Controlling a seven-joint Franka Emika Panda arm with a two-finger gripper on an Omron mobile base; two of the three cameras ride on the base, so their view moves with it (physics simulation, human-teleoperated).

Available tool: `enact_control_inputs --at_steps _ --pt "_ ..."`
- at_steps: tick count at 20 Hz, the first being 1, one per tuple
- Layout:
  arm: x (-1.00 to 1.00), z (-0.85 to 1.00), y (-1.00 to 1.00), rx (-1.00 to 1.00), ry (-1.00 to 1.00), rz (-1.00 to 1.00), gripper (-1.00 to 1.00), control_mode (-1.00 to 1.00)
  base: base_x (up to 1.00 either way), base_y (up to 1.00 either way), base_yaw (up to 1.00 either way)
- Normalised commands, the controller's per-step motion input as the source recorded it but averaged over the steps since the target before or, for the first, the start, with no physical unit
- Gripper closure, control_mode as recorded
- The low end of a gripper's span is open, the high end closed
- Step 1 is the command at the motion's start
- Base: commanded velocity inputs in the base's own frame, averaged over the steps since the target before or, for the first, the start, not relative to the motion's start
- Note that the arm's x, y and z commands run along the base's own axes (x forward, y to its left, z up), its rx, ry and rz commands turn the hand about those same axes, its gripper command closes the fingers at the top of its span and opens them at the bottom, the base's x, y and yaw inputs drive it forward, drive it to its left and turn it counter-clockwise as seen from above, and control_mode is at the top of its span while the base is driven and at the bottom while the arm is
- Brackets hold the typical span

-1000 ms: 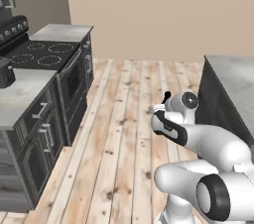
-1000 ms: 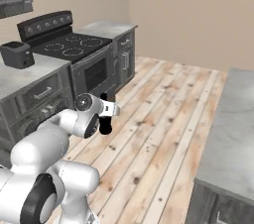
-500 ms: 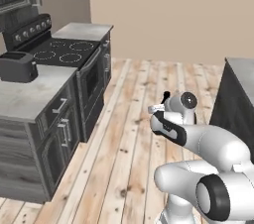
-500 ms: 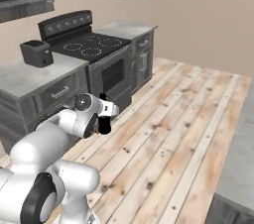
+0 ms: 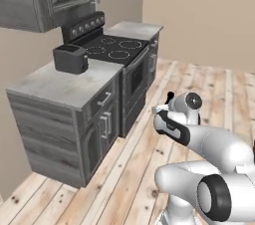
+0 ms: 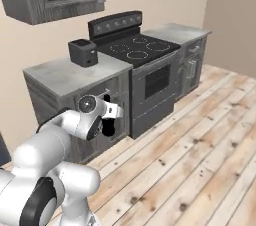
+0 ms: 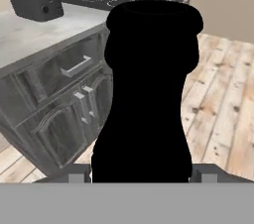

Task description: Place the large bottle from the dining counter next to the other large bottle outside the sink, and place the small bottle from the dining counter next to the other small bottle inside the sink.

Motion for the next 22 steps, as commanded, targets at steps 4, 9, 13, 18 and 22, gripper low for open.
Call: enact_control_inputs --at_steps 4,9,13,18,22 --pt "0.0 0.0 0.0 0.0 0.0 0.0 1.0 1.0 -0.1 0.4 0.42" --pt "0.0 0.0 0.0 0.0 0.0 0.0 1.0 1.0 -0.2 0.37 0.45" --pt "0.0 0.0 0.0 0.0 0.0 0.0 1.0 1.0 -0.27 0.39 0.46" --pt "0.0 0.0 0.0 0.0 0.0 0.0 1.0 1.0 -0.24 0.42 0.48" --pt "0.0 0.0 0.0 0.0 0.0 0.0 1.0 1.0 -0.25 0.44 0.51"
